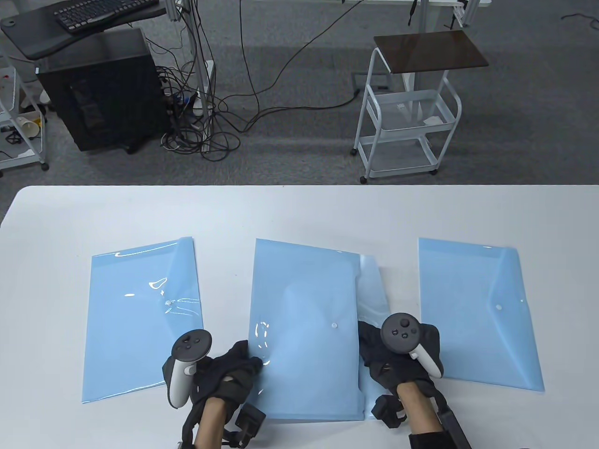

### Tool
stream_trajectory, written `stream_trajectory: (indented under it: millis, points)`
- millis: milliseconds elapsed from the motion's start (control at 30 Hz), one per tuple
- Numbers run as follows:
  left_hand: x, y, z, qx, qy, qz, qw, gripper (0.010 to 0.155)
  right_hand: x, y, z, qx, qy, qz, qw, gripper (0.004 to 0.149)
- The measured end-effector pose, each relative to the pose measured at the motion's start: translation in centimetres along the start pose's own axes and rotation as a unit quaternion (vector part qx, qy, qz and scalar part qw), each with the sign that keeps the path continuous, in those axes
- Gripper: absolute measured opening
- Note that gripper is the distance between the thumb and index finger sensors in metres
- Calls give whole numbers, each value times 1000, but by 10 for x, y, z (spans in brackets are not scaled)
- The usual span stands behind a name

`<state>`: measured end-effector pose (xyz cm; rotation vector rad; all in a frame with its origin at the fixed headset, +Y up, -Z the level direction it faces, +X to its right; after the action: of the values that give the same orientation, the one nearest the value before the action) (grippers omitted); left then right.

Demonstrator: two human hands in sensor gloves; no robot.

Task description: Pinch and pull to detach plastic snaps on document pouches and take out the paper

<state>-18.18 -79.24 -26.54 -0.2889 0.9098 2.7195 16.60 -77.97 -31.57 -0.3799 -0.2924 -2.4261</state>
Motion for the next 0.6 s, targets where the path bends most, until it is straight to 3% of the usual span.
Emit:
stream_trajectory:
  millis: [100, 267, 467, 600]
  points:
    - [1, 0, 0, 2, -5, -6, 1000, 46, -2, 6, 2, -7, -29, -123, 992, 53]
    - [1, 1, 0, 0, -2, -4, 1000, 46, -4, 11, 3, -22, -59, -206, 976, 58]
    - [-1, 2, -1, -14, 18, 3, 1000, 47, 3, 11, 2, -18, -81, -217, 973, 77]
    - [-6, 0, 0, -26, 40, 19, 999, 48, 5, 3, 3, -5, -20, -219, 976, 57]
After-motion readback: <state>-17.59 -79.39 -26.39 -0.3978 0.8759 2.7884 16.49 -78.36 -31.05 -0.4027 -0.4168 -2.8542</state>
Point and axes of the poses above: the tracker on the back of each hand, its own y axis roughly to the little-finger side, its own z axis roughly from the fingertips to the wrist, x = y × z, the point moved 2 cm from there along -z, roughly from the wrist to the fingertips, and after that the axes turned 6 degrees about x, right-handed, at the moved point
